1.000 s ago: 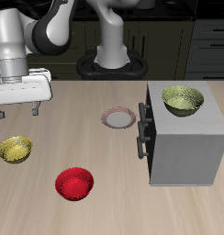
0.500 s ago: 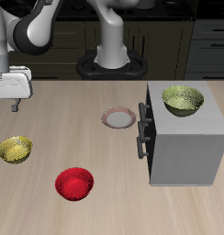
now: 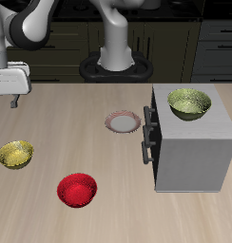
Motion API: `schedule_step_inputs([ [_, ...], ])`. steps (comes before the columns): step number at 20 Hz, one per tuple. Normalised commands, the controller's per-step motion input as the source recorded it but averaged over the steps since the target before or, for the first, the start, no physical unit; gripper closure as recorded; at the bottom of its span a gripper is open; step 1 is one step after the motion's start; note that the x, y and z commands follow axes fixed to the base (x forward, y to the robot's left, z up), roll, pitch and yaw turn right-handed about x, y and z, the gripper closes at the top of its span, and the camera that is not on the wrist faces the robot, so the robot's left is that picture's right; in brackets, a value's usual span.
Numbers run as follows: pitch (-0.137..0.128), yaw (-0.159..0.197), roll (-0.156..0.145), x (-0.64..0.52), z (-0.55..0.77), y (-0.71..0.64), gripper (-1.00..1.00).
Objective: Close the bottom drawer of the white cabinet and place the yellow bowl on the plate
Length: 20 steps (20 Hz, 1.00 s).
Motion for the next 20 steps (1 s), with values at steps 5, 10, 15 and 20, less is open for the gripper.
schedule_step_inputs([
  [5,0.013,-0.047,0.055,-0.07,-0.09,0.19,-1.0],
  [10,-0.013,-0.07,0.089,-0.01,-0.12,0.33,-1.0],
  [15,0.035,-0.051,0.019,0.0,-0.34,0.17,-1.0],
  [20,0.052,-0.003,-0.051,-0.04,-0.44,-0.12,-1.0],
])
